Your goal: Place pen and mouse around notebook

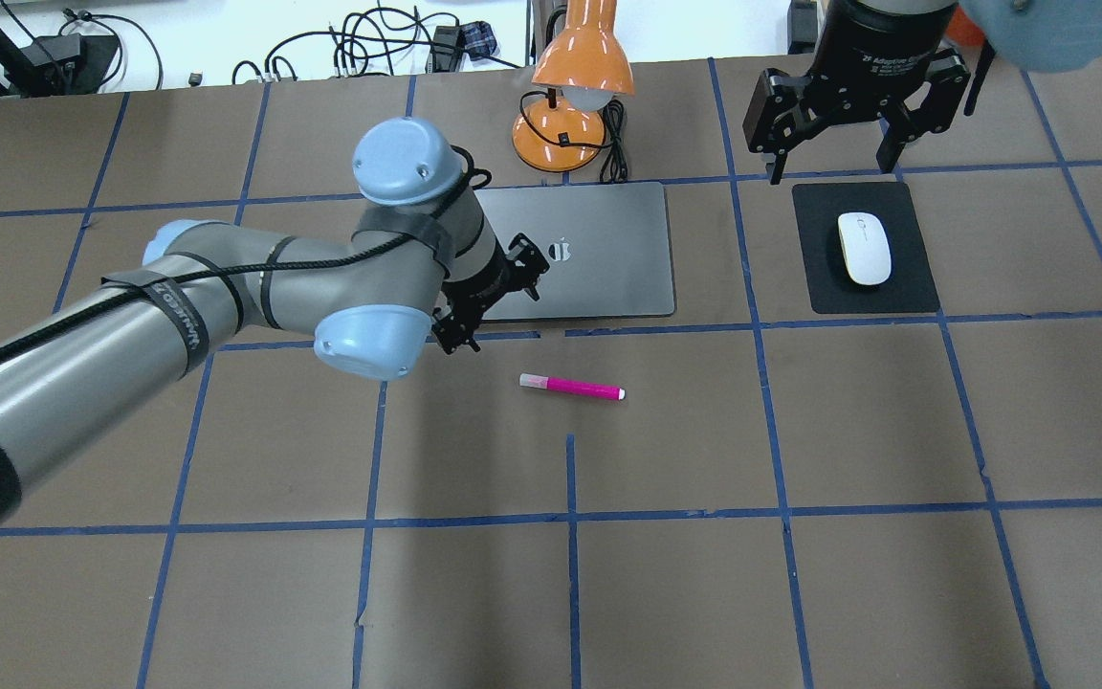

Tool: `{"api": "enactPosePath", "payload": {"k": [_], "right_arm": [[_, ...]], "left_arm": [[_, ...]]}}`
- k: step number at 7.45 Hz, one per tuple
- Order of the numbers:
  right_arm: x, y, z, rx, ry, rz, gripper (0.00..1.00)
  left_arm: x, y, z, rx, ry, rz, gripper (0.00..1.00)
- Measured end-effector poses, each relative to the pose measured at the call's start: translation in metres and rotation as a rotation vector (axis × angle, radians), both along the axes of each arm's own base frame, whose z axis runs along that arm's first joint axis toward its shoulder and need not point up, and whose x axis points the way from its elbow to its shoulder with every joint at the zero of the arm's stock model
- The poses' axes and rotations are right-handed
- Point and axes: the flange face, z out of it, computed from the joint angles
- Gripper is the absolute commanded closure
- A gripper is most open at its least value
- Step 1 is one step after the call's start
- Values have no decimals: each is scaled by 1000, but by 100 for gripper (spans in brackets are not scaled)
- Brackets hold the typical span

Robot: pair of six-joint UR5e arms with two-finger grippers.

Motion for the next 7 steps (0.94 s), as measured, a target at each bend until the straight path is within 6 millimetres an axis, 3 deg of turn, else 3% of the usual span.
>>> {"api": "enactPosePath", "payload": {"k": [1, 3, 5, 7], "right_arm": [[0, 0, 0, -2, 0, -5, 0], [-5, -1, 0, -4, 0, -14, 0], [-4, 1, 1, 0, -23, -19, 0], [-4, 4, 5, -4, -39, -18, 0]], "left_arm": [[24, -13, 34, 13, -20, -131, 0], [58, -15, 90, 41, -51, -330, 0], [77, -7, 121, 31, -73, -389, 0], [105, 7, 135, 63, -126, -484, 0]]}}
